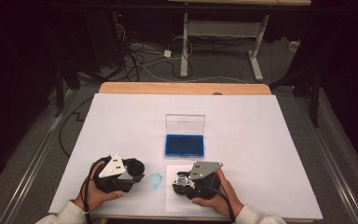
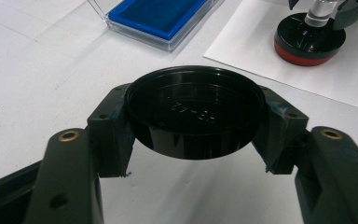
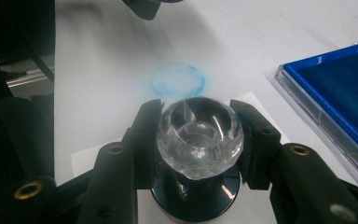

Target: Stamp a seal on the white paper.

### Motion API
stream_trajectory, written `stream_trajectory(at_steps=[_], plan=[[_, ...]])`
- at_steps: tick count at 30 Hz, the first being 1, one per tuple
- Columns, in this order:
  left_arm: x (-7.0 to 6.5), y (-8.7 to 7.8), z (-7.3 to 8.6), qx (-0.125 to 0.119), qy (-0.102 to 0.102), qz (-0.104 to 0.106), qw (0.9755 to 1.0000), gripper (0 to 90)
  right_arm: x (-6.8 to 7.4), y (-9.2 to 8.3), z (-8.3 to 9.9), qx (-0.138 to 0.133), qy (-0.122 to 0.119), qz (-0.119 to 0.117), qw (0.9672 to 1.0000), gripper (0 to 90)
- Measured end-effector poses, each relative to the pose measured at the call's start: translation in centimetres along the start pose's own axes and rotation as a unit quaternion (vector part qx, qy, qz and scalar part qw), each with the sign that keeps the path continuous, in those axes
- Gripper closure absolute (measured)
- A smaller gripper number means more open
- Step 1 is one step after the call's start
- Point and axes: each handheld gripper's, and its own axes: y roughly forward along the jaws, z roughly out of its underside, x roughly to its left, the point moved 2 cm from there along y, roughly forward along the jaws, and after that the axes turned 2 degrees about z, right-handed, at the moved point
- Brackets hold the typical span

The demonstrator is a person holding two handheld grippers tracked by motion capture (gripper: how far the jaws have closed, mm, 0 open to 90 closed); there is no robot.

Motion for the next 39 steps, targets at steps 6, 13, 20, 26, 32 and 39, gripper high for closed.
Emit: stream_trajectory(at_steps=[6, 13, 20, 26, 32, 39], plan=[[0.0, -0.1, 0.0, -0.001, 0.001, 0.001, 1.0000, 36.7, -0.1, 0.0, 0.0, 0.001, 0.001, -0.001, 1.0000, 56.6], [0.0, 0.0, 0.0, 0.000, 0.002, 0.001, 1.0000, 36.7, 0.0, 0.0, -0.1, 0.002, 0.005, -0.001, 1.0000, 56.6], [0.0, -0.1, -0.1, -0.003, 0.000, -0.003, 1.0000, 36.7, 0.0, -0.1, -0.2, 0.012, 0.004, 0.000, 0.9999, 56.6], [0.1, -0.2, 0.0, -0.004, -0.001, -0.007, 1.0000, 36.7, -0.2, 0.0, -0.3, 0.014, 0.015, -0.006, 0.9998, 56.6], [0.1, -0.3, -0.1, -0.006, -0.001, -0.008, 1.0000, 36.7, -0.3, -0.2, -0.5, 0.020, 0.024, -0.005, 0.9995, 56.6], [0.2, -0.2, 0.0, -0.002, 0.000, -0.006, 1.0000, 36.7, -1.0, -2.2, -1.9, -0.032, 0.035, 0.003, 0.9989, 56.5]])
